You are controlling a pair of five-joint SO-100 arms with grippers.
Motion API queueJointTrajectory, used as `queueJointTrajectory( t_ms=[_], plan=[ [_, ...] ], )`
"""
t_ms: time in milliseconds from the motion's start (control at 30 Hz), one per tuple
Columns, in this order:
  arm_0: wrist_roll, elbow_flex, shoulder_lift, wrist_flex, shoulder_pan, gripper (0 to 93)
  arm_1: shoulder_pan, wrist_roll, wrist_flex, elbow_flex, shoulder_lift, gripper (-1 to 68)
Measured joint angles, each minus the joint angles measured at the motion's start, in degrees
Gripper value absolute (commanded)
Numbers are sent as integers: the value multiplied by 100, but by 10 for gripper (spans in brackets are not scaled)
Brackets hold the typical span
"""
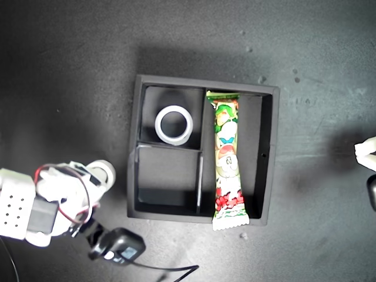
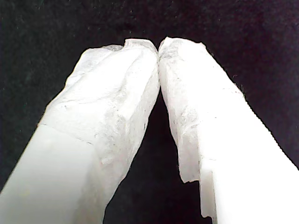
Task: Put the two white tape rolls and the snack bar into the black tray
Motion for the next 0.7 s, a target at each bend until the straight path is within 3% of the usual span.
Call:
queueJointTrajectory(
  t_ms=[167, 267, 500, 700],
  plan=[
    [0, 0, 70, -9, -9, 0, 193, 0, 765, 1116, 2364, -5],
    [0, 9, 272, 176, -18, 0, 264, 0, 1072, 1266, 2628, -5],
    [-18, -554, 914, 1652, 35, 0, 519, 334, 2101, 1301, 2769, -3],
    [369, -1670, 1345, 2997, -44, 0, 475, 413, 2294, 1301, 2769, 0]
  ],
)
